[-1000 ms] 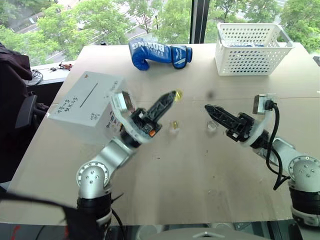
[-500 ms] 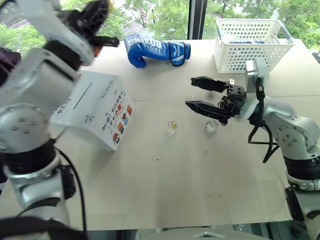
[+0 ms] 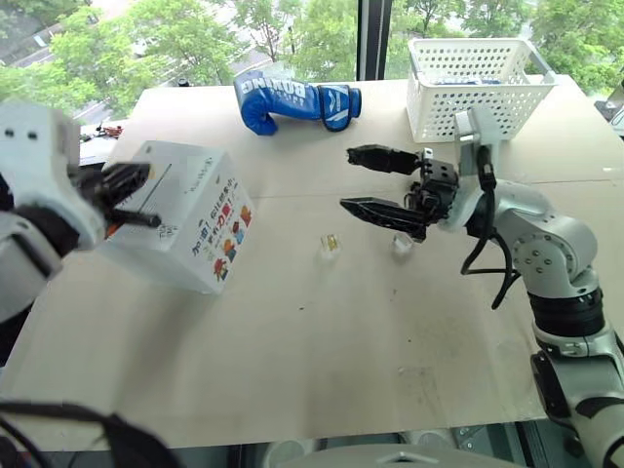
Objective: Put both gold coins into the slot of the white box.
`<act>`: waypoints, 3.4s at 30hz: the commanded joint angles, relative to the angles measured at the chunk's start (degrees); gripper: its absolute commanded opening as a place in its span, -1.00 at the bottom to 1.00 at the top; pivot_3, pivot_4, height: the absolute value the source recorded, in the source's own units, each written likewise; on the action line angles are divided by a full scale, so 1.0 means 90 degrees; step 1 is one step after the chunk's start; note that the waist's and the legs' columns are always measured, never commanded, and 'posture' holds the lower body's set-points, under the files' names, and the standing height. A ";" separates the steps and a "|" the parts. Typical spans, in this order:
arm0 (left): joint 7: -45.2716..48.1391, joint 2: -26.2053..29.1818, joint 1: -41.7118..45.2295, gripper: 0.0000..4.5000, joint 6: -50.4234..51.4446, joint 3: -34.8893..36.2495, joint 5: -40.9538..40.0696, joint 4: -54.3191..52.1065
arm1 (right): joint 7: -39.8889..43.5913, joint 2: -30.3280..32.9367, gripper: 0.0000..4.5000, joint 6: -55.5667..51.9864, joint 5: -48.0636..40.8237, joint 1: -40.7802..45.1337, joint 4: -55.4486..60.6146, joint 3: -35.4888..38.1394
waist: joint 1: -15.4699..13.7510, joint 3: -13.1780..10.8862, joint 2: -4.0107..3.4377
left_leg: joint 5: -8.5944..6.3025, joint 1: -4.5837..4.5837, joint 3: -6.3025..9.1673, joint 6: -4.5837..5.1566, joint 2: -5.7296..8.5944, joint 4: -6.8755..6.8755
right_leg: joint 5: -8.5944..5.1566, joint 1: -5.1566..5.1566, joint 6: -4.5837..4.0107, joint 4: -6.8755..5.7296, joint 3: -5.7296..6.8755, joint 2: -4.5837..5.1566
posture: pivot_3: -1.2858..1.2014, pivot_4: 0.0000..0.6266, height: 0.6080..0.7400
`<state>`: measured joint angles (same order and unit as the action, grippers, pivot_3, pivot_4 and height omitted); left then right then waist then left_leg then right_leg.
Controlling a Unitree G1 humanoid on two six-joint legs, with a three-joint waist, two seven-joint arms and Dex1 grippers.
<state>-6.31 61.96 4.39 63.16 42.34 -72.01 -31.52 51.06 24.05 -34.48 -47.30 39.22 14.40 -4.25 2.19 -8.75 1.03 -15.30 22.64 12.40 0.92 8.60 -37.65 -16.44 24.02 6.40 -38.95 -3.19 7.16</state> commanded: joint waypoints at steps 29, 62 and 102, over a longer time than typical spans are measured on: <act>0.1708 -0.0993 0.0218 -1.00 -0.0484 -0.0968 0.2381 0.0195 | 0.0193 0.0025 0.91 -0.0018 0.0128 0.0075 0.0280 0.0169 | -0.0014 0.0009 -0.0014 | 0.0000 -0.0002 -0.0011 0.0000 -0.0010 0.0007 | 0.0004 0.0001 -0.0004 0.0002 -0.0003 0.0000 | 0.03 -0.52 0.71; 0.3619 -0.2545 -0.2910 0.70 -0.2401 -0.0789 0.2177 -0.2403 | -0.1423 -0.1646 0.94 0.1696 0.4275 -0.0686 -0.2126 -0.1852 | 0.0022 0.0012 -0.0016 | 0.0007 -0.0022 -0.0074 -0.0013 -0.0046 0.0001 | 0.0027 0.0016 -0.0041 -0.0018 -0.0038 -0.0034 | 0.03 -0.52 0.71; 0.3980 -0.4044 -0.4121 0.72 -0.4697 -0.2523 0.4395 -0.1774 | -0.1532 -0.2046 -0.99 0.1503 0.4315 -0.1018 -0.1947 -0.1738 | -0.0021 0.0017 -0.0014 | -0.0002 -0.0085 -0.0118 -0.0023 -0.0102 0.0043 | 0.0037 -0.0024 -0.0056 0.0010 -0.0077 -0.0090 | 0.03 -0.52 0.71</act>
<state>29.67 25.56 -32.65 21.64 19.61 -31.70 -46.80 36.53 6.37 -22.14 -7.18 30.05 -6.39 -20.96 2.00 -8.60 0.90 -15.32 21.88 11.34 0.71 7.68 -37.27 -16.11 23.81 5.90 -38.85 -3.89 6.34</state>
